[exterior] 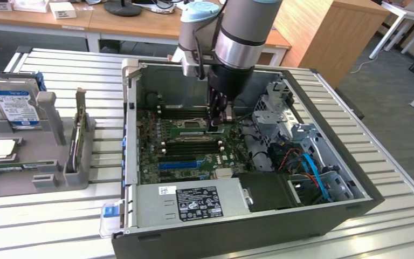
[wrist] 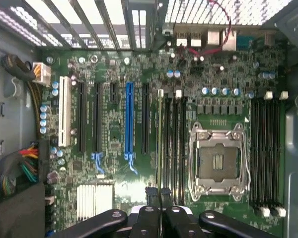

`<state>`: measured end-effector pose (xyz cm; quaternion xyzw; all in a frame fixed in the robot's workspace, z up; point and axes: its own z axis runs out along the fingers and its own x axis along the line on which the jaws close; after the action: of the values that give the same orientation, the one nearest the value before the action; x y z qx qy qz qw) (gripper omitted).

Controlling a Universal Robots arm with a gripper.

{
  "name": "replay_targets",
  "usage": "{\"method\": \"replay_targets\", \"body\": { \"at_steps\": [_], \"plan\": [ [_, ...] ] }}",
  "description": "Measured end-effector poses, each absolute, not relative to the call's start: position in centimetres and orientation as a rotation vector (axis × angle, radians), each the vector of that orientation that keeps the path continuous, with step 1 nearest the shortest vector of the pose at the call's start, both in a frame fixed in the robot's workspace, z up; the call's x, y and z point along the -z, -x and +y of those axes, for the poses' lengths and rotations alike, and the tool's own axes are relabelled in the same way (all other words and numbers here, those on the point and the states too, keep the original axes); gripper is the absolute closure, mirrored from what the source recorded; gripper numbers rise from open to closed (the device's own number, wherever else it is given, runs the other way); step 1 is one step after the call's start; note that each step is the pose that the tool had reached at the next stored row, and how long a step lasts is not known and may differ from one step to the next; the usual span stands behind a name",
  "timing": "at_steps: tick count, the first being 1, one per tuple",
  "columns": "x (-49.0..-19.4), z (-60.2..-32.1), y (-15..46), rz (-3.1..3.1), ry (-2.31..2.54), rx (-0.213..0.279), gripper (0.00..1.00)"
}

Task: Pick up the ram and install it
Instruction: 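Insert the ram into the slot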

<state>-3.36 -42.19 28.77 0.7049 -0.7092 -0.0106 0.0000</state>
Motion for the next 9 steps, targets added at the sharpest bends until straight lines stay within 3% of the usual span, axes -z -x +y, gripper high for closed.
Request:
{"method": "replay_targets", "body": {
  "at_steps": [9],
  "plan": [
    [-27.6, -42.2, 3.3, -2.253, -2.19, 0.033, 0.88]
  ]
}}
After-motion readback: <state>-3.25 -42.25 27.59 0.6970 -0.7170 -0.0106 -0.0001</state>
